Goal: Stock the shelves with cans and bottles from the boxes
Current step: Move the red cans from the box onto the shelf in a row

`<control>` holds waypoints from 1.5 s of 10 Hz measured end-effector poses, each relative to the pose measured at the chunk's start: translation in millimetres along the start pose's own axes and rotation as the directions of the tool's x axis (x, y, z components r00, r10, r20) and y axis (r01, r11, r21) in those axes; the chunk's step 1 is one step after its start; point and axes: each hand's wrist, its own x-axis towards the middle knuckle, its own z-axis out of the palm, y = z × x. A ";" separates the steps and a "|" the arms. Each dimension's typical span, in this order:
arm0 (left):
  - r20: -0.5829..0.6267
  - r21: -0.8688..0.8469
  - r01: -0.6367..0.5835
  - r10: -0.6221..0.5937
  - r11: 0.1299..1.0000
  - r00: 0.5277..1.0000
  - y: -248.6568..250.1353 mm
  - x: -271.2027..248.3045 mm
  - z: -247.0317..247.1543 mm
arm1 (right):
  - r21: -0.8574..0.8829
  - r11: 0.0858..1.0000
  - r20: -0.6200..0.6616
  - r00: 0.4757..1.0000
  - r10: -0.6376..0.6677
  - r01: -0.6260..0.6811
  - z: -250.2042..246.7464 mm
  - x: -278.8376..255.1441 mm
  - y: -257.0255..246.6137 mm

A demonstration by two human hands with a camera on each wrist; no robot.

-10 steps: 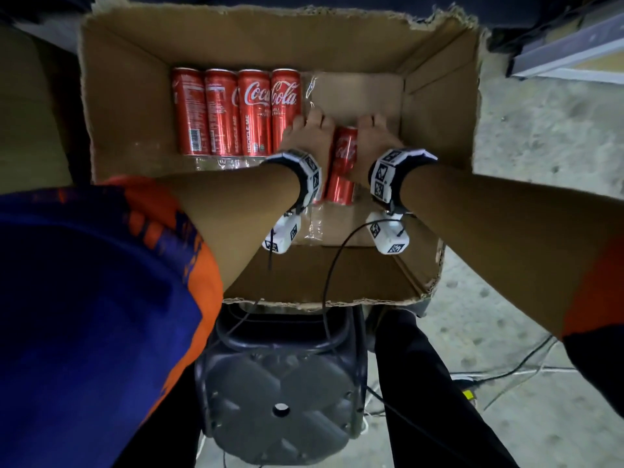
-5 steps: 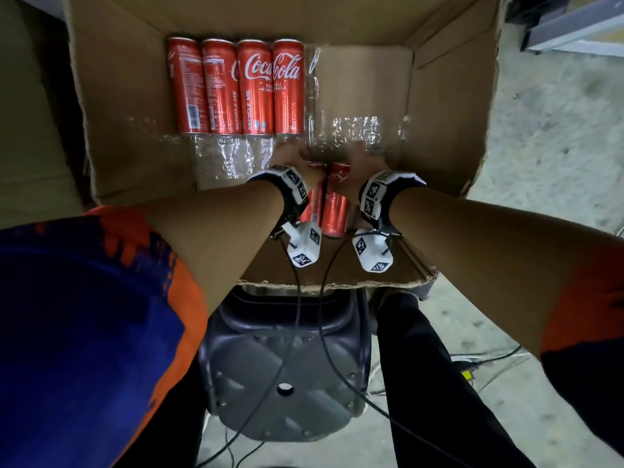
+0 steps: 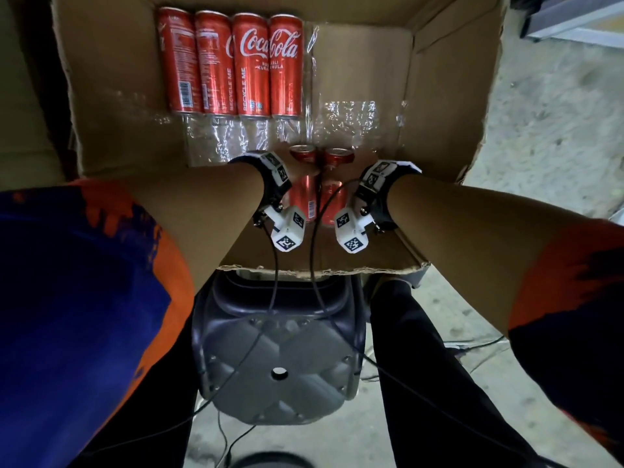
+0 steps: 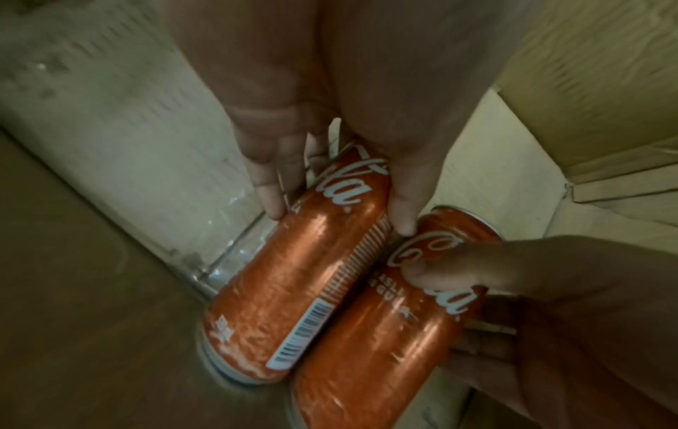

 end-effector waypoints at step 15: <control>-0.364 -0.237 -0.541 0.443 0.807 0.820 27.6 -617.5 -81.7 | 0.204 0.816 -0.306 0.827 -0.471 0.540 -64.5 -606.8 -39.6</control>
